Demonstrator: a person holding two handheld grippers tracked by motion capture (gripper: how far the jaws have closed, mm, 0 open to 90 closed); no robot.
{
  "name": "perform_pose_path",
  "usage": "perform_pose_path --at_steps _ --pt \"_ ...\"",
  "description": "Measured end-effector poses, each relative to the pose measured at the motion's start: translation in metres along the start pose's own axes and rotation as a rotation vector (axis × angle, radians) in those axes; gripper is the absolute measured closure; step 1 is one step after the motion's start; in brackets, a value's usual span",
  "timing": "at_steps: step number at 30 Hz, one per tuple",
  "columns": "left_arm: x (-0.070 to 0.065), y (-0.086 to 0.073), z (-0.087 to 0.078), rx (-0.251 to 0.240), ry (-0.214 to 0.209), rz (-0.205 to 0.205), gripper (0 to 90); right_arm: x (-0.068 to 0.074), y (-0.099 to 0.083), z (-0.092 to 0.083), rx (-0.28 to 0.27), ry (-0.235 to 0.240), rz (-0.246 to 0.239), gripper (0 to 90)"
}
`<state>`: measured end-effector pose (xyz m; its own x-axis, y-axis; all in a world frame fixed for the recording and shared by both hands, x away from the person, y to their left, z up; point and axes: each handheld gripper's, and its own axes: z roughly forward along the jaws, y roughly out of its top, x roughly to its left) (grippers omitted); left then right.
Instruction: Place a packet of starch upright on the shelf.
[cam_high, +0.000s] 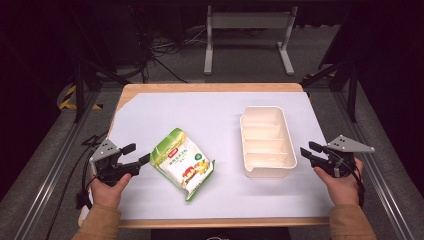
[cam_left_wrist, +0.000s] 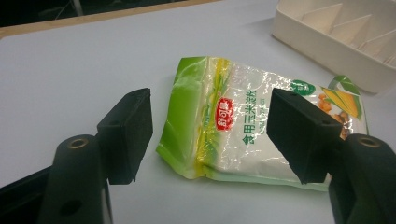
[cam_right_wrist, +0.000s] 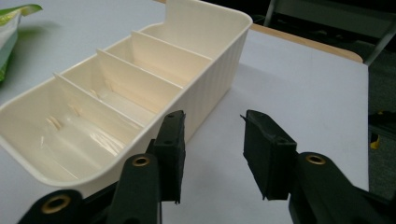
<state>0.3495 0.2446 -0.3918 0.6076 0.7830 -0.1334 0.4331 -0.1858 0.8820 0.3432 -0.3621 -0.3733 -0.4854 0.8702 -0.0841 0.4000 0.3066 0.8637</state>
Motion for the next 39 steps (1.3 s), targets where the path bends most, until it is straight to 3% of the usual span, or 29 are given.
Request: perform_pose_path --at_steps 3,5,7,13,16,21,25,30,36,39 --pt "0.000 0.003 -0.002 0.022 -0.004 -0.008 32.4 0.001 0.003 0.000 -0.002 0.023 0.009 60.2" --pt "0.000 0.007 -0.004 0.042 -0.002 -0.013 32.3 0.001 0.006 0.000 -0.006 0.087 0.011 58.3" --pt "-0.001 0.011 -0.005 0.047 -0.006 -0.016 31.9 0.001 0.008 0.000 -0.024 0.102 0.005 56.3" --pt "0.010 0.016 0.001 0.091 -0.038 -0.076 28.0 0.005 0.013 -0.004 -0.044 0.075 0.007 50.0" --pt "0.014 0.017 0.008 0.104 -0.046 -0.110 26.8 0.002 0.015 -0.007 -0.075 0.088 0.042 44.4" --pt "0.016 0.021 0.018 0.128 -0.066 -0.122 23.1 0.001 0.017 -0.008 -0.098 0.095 0.065 36.7" --pt "0.020 0.021 0.030 0.167 -0.077 -0.152 15.9 0.003 0.016 -0.006 -0.082 0.107 0.058 35.8" --pt "0.026 0.016 0.042 0.192 -0.083 -0.193 14.5 0.003 0.016 -0.005 -0.081 0.104 0.057 35.8" --pt "0.027 0.010 0.053 0.212 -0.067 -0.189 11.6 0.003 0.014 -0.003 -0.075 0.103 0.061 35.9" --pt "0.027 0.007 0.059 0.213 -0.089 -0.195 11.1 0.005 0.014 -0.002 -0.065 0.101 0.062 36.2"
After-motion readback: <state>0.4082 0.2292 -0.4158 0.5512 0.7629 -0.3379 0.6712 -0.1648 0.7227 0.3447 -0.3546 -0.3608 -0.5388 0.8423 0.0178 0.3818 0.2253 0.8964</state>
